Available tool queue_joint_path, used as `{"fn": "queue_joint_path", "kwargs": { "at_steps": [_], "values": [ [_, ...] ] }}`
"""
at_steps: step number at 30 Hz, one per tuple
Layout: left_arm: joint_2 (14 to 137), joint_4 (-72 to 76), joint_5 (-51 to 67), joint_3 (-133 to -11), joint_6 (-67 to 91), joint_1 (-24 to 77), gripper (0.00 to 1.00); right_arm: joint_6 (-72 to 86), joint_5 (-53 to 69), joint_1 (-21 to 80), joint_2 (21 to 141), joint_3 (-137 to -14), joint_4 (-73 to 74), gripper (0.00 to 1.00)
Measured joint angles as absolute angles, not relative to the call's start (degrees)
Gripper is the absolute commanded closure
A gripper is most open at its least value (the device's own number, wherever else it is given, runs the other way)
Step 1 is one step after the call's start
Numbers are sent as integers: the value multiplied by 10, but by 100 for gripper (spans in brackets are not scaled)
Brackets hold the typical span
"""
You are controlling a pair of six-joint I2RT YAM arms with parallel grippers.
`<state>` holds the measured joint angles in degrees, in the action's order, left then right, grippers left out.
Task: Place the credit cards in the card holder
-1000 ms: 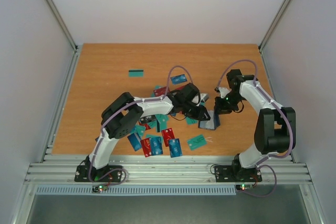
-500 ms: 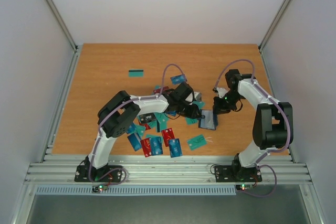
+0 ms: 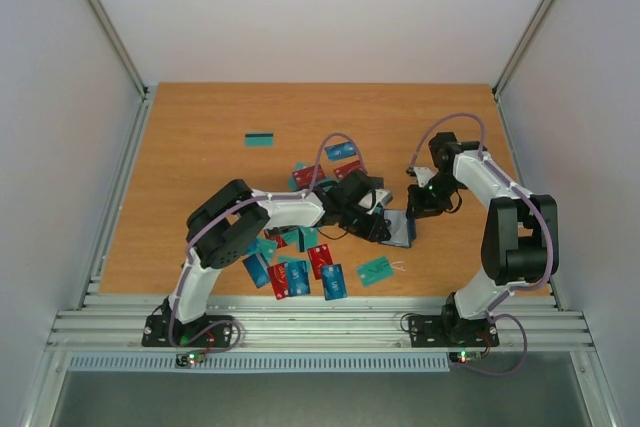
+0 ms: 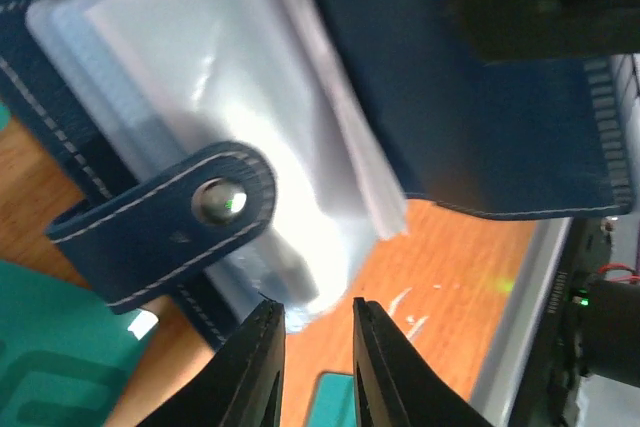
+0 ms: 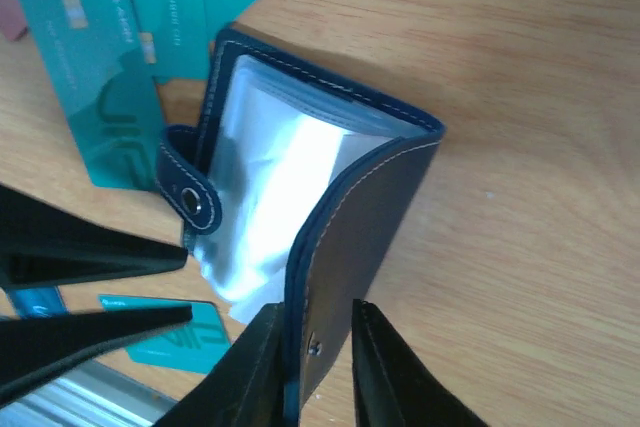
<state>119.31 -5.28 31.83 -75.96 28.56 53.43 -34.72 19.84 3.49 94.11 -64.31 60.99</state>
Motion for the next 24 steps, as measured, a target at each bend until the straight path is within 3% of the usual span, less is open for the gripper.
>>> {"fn": "queue_joint_path", "kwargs": {
  "at_steps": [1,4,10,20,22,24],
  "values": [
    [1200,-53,318,-760,288,535,80,-346,196,35,941,-642,608,64],
    [1218,-53,316,-760,296,535,83,-343,187,35,940,-638,605,52],
    [1223,-52,308,-761,302,532,89,-331,149,35,934,-636,608,45],
    [1223,-53,294,-761,298,532,91,-268,122,35,927,-758,686,49],
    [1223,-53,293,-761,297,532,91,-237,164,36,921,-785,691,56],
    [1223,-54,293,-761,295,532,91,-204,205,42,910,-794,692,69]
  ]
}}
